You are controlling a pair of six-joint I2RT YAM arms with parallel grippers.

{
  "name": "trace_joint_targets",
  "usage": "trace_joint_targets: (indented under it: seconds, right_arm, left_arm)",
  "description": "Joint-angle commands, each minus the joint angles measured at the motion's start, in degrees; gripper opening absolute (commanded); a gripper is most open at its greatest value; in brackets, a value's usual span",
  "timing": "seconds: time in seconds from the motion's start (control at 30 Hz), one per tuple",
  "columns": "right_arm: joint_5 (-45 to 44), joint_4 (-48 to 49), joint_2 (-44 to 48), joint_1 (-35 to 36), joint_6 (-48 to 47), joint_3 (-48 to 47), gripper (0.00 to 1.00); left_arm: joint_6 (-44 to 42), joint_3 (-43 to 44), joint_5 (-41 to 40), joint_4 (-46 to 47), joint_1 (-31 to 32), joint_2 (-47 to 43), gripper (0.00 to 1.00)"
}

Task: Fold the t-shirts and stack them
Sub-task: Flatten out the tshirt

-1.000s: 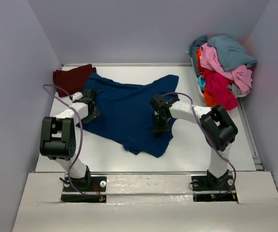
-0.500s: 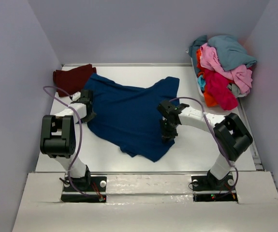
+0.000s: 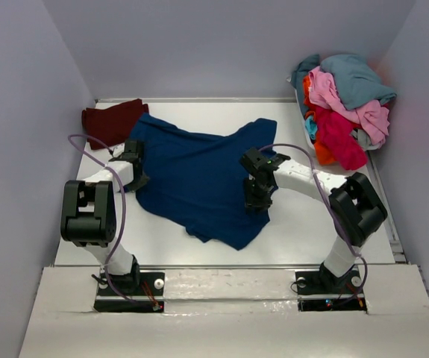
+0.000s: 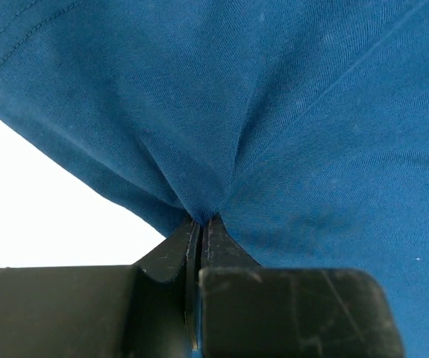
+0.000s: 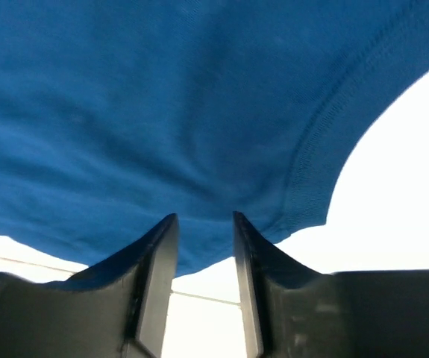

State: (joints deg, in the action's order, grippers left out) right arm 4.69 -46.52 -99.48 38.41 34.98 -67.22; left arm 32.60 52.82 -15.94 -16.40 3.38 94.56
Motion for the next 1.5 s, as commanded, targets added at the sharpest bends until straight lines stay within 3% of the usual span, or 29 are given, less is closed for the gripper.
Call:
trace_joint_targets:
  seconds: [0.0,0.13,0.4,0.87,1.37,1.43,1.47]
  right_arm:
    - [1.5,-1.7,0.0,0.7,-1.1,-4.8,0.53]
    - [2.0,-2.8,-0.2,0.7,-2.4,-5.6,0.69]
    - [8.0,-2.5,1.0,1.8,-4.8,-0.5,0.70]
    - [9.1,-2.3,4.9,4.0,-2.7,6.4,0.69]
    - [8.8,1.8,-1.8,4.6,-3.9,3.9,0.60]
    - [8.7,1.9,-2.6,4.6,-4.0,2.8,0.56]
    - [8.3,1.8,-3.3,4.6,-4.1,1.8,0.49]
  left_arm:
    - [-1.4,-1.4,1.5,-5.7,0.8,-0.1,0.06]
    - [-1.5,-0.2,1.0,-5.9,0.8,0.5,0.06]
    - [-1.5,1.0,0.8,-5.9,0.8,1.7,0.06]
    - [-2.2,3.2,0.1,-6.4,0.8,3.0,0.06]
    - [-2.9,3.2,0.0,-6.5,0.8,-0.1,0.06]
    - [-2.8,3.1,0.1,-6.5,0.8,-0.3,0.06]
    - [-2.8,3.0,0.2,-6.4,0.8,-0.5,0.06]
